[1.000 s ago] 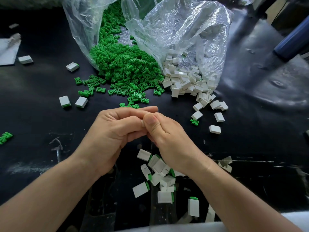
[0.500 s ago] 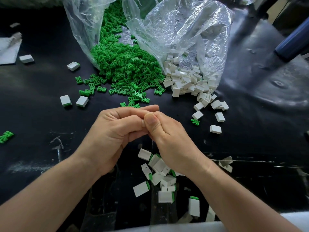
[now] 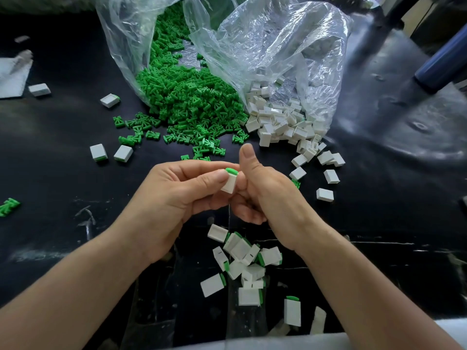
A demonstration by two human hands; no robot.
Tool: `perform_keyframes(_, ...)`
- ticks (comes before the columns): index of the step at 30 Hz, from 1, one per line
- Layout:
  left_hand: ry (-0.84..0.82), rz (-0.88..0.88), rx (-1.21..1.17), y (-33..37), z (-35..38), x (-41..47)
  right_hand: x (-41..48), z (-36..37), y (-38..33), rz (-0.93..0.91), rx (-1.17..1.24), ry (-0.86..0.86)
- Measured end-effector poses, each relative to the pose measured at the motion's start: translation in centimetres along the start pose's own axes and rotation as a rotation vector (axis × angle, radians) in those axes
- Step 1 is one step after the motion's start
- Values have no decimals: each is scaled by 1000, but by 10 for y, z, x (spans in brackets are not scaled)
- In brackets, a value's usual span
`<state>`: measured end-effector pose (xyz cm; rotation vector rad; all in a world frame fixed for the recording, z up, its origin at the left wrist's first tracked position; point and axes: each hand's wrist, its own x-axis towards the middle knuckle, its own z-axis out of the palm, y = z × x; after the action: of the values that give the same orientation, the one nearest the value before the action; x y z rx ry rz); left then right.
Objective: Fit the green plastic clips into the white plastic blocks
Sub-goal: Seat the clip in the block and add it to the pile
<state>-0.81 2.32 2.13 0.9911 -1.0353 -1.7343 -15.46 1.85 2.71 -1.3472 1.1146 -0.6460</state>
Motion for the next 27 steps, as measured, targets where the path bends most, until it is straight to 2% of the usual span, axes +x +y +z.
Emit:
perform_keyframes(2, 23, 4, 12, 0, 0, 0, 1, -4, 1, 17, -57, 34)
perform_keyframes(5, 101, 27, 53, 1, -1, 0, 6, -11, 5, 12, -210, 219)
perform_keyframes(8, 120, 48, 178, -1, 0, -1, 12, -18, 13, -67, -438, 422)
perform_keyframes(10, 90, 61, 285, -2, 3, -3, 17, -20, 19, -133, -569, 492)
perform_keyframes(15, -74, 20, 485, -3, 9, -8, 26, -15, 25, -221, -826, 474)
perform_keyframes(24, -13, 27, 397, -5, 6, -3, 38, -28, 28, -82, -1057, 503)
perform_keyframes(27, -3, 37, 388, -4, 6, -3, 38, -31, 31, -131, -1084, 534)
